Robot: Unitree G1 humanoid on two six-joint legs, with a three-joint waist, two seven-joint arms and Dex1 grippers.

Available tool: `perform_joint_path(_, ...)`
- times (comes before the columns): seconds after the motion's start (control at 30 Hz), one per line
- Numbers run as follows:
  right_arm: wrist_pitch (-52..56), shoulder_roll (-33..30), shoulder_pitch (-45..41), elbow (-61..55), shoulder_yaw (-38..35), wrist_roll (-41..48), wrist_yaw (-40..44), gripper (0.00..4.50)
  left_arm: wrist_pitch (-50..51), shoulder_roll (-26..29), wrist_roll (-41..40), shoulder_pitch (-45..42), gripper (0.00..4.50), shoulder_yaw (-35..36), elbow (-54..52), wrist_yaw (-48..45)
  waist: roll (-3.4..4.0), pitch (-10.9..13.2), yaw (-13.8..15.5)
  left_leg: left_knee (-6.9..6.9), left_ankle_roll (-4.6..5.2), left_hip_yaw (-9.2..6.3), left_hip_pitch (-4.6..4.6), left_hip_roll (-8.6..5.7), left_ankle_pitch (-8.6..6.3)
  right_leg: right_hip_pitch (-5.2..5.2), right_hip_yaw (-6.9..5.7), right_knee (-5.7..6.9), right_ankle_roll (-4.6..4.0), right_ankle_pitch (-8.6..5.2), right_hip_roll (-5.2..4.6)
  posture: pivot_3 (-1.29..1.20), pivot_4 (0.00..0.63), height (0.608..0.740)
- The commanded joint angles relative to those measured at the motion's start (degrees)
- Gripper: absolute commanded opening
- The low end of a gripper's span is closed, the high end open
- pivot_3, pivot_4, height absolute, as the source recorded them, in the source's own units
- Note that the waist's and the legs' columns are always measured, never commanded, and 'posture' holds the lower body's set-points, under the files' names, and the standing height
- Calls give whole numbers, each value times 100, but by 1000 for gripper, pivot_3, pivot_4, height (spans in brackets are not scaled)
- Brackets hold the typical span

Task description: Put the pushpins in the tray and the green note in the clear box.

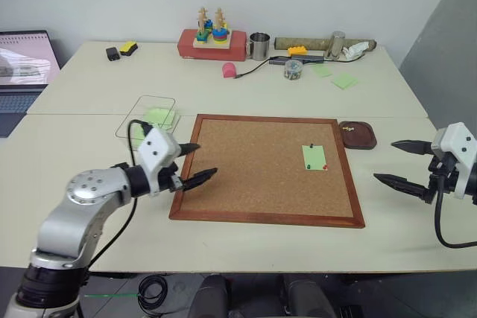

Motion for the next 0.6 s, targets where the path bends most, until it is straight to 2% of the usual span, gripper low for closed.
perform_joint_path(0.03, 220, 155, -220, -304, 48, 167, -268, 4500, -146, -329, 117, -252, 2779, -465, 26, 33, 0, 0, -5, 0, 0, 0, 0, 0, 0, 0, 0, 0, 0, 0, 0, 0, 150, 740)
perform_joint_path(0.13, 311, 355, -495, -349, 327, 144, -429, 4500, -337, -767, 326, -478, 2215, -840, 398, 138, -1, 0, -8, 2, 0, 0, 2, -1, 0, 2, 1, 2, 3, 2, 1, 0, 150, 740)
perform_joint_path(0.27, 436, 736, -1201, -12, 1061, -200, -832, 4500, -964, -1368, 793, -708, 1419, -1342, 1365, 189, 0, -1, -14, 8, 0, -1, 4, -3, 1, 5, 3, 3, 6, 6, 3, 0, 150, 740)
perform_joint_path(0.3, 455, 840, -1355, 96, 1179, -236, -895, 4500, -1112, -1470, 903, -761, 1375, -1420, 1575, 219, -1, -2, -16, 7, 0, -2, 2, -3, 1, 3, 3, 3, 6, 6, 3, 0, 150, 740)
perform_joint_path(0.33, 432, 948, -1518, 225, 1314, -301, -955, 4500, -1291, -1539, 1044, -806, 1069, -1508, 1785, 228, 0, -2, -15, 6, 0, -1, 2, -2, 1, 3, 2, 3, 5, 5, 3, 0, 150, 740)
perform_joint_path(0.53, 134, 1495, -2394, 1221, 2026, -785, -1013, 4500, -1806, -2050, 1382, -1031, 7, -1580, 2790, 422, 0, -2, -2, 5, 0, -6, -6, -6, 1, -2, 1, 1, -21, 22, 2, 0, 150, 740)
perform_joint_path(0.6, -5, 1668, -2638, 1599, 2188, -915, -994, 4500, -1843, -2116, 1497, -1056, 7, -1627, 2967, 462, -1, -4, -3, 5, 0, -6, -6, -7, 1, -2, 1, 1, -21, 22, 0, 0, 150, 740)
